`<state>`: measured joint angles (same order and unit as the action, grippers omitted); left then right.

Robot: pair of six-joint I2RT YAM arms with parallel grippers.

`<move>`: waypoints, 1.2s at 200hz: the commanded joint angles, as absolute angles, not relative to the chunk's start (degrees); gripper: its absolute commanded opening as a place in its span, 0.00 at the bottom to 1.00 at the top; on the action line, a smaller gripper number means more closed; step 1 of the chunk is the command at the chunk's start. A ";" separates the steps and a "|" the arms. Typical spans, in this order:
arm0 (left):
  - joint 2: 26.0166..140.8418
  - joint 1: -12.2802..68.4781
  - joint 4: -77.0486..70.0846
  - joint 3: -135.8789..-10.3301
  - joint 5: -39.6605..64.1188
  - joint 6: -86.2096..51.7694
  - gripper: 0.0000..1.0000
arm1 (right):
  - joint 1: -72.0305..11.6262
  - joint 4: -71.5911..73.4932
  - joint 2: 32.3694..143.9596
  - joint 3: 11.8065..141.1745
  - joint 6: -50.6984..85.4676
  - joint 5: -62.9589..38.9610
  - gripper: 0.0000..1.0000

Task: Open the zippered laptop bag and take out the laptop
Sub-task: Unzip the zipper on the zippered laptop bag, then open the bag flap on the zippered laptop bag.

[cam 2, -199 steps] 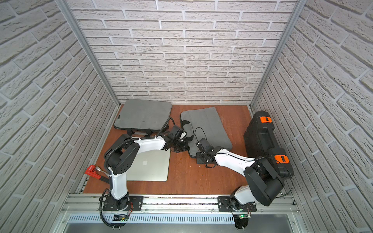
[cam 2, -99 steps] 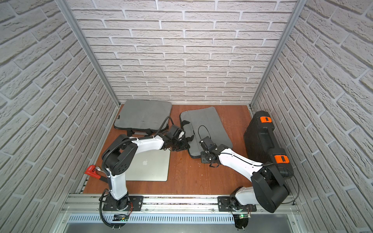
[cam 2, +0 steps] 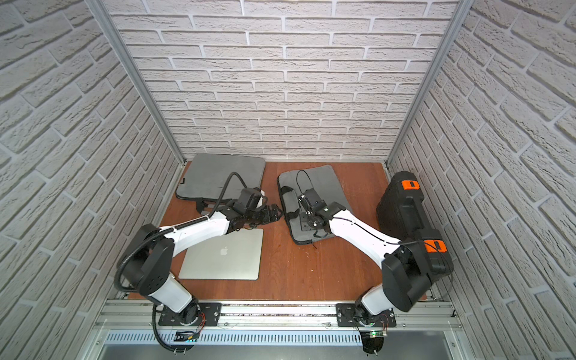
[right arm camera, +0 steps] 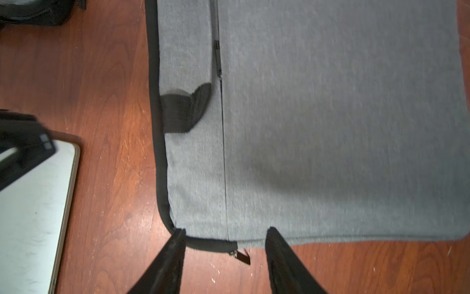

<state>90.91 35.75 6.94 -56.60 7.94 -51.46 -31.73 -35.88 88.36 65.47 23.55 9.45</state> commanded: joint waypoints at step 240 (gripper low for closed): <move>86.36 26.90 -2.14 -49.19 7.38 -54.00 0.97 | -25.84 -33.83 122.59 98.73 13.89 5.90 0.06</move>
